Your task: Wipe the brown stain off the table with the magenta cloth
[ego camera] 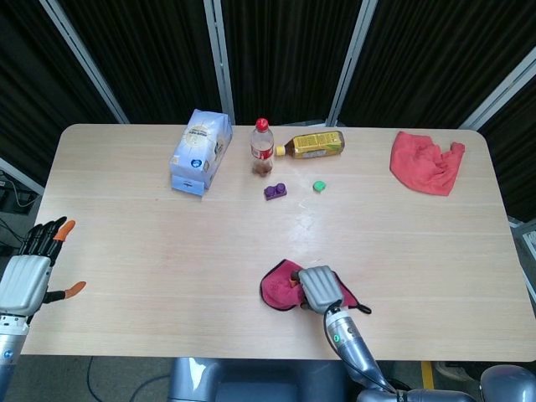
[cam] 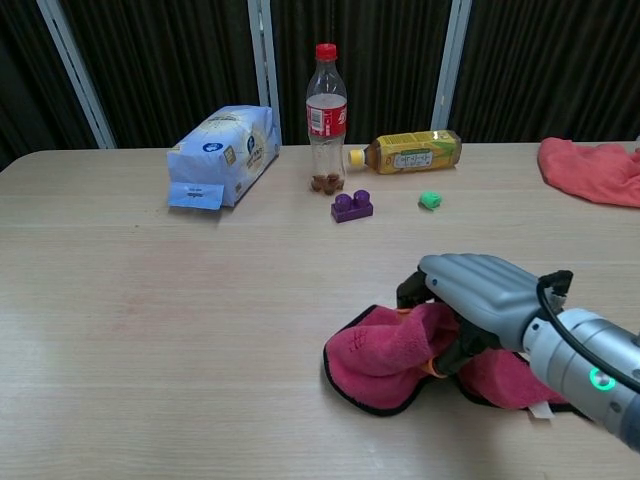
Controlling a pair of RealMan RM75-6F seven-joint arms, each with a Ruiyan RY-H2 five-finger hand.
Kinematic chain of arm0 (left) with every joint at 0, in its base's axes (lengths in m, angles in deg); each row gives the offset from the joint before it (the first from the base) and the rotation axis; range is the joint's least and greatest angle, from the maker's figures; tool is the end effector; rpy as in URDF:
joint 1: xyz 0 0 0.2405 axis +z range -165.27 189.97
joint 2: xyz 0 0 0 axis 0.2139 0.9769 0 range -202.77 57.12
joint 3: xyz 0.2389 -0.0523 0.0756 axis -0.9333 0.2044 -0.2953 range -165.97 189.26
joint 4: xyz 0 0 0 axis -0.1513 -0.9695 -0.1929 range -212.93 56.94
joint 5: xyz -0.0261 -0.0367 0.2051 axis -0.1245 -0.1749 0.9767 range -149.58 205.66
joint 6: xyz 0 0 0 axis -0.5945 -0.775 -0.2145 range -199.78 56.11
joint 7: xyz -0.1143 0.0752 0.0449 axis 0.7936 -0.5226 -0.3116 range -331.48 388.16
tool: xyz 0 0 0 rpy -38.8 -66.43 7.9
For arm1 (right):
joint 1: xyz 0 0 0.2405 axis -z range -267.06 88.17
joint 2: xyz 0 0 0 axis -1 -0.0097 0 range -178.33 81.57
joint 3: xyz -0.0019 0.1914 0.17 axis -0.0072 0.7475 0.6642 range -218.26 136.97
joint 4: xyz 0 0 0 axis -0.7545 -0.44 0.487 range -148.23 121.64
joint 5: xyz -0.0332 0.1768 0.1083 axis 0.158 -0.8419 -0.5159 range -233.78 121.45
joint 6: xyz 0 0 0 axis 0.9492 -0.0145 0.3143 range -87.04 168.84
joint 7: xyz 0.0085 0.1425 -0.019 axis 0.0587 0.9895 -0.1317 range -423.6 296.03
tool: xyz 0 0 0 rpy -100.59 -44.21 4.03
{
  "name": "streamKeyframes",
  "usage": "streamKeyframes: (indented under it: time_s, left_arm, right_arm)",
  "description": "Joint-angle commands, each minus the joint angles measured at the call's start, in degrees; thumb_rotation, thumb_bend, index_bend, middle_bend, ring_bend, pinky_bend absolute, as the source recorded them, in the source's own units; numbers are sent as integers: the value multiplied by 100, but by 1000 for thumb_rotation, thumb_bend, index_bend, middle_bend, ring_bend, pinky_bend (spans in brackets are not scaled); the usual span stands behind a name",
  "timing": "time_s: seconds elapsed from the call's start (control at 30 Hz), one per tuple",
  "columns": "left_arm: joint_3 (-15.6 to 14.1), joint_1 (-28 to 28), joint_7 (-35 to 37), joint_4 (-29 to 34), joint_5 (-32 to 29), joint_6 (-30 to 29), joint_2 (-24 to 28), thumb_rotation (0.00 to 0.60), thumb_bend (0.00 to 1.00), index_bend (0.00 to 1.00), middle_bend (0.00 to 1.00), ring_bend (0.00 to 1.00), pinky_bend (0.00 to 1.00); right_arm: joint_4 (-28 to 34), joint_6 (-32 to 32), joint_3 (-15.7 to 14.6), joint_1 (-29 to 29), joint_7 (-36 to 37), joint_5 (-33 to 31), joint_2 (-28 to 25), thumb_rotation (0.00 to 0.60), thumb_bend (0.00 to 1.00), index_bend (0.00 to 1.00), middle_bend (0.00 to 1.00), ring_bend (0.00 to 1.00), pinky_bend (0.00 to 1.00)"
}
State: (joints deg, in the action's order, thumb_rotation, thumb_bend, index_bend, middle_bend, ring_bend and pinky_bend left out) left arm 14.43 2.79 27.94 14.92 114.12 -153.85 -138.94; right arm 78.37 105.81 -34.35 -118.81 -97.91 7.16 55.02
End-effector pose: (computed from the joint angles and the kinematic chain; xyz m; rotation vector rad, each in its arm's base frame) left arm -0.2927 0.2048 0.1395 -1.4568 -0.9218 -0.9644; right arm -0.1363 -0.2440 -0.0818 1.8109 -1.1348 0.9042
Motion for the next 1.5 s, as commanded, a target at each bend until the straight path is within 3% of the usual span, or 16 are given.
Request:
streamKeyframes:
  time_s: [0.03, 0.53, 0.77, 1.03, 1.37, 1.5]
  left_arm:
    - [63, 22, 111, -19, -27, -91, -2, 600, 0, 0, 0, 0, 0]
    - [51, 19, 60, -30, -34, -69, -18, 600, 0, 0, 0, 0, 0]
    - [45, 13, 53, -23, -17, -65, -17, 600, 0, 0, 0, 0, 0]
    - [36, 3, 15, -23, 30, -80, -44, 600, 0, 0, 0, 0, 0]
    - [38, 17, 94, -32, 82, -146, -45, 600, 0, 1, 0, 0, 0]
    - [46, 26, 184, -57, 124, -203, -51, 600, 0, 0, 0, 0, 0]
  right_arm:
    - [-28, 75, 62, -33, -49, -56, 93, 600, 555, 781, 697, 639, 810]
    - [-1457, 140, 297, 151, 126, -555, -291, 600, 554, 781, 697, 638, 810]
    - [-1899, 304, 619, 262, 229, -782, -728, 600, 554, 782, 697, 638, 810]
    - [-1474, 249, 672, 320, 339, -816, -1091, 600, 554, 781, 697, 638, 810]
    - [-762, 60, 341, 140, 314, -498, -520, 600, 554, 781, 697, 638, 810]
    - [-535, 155, 365, 90, 309, -425, -332, 600, 554, 781, 696, 639, 810]
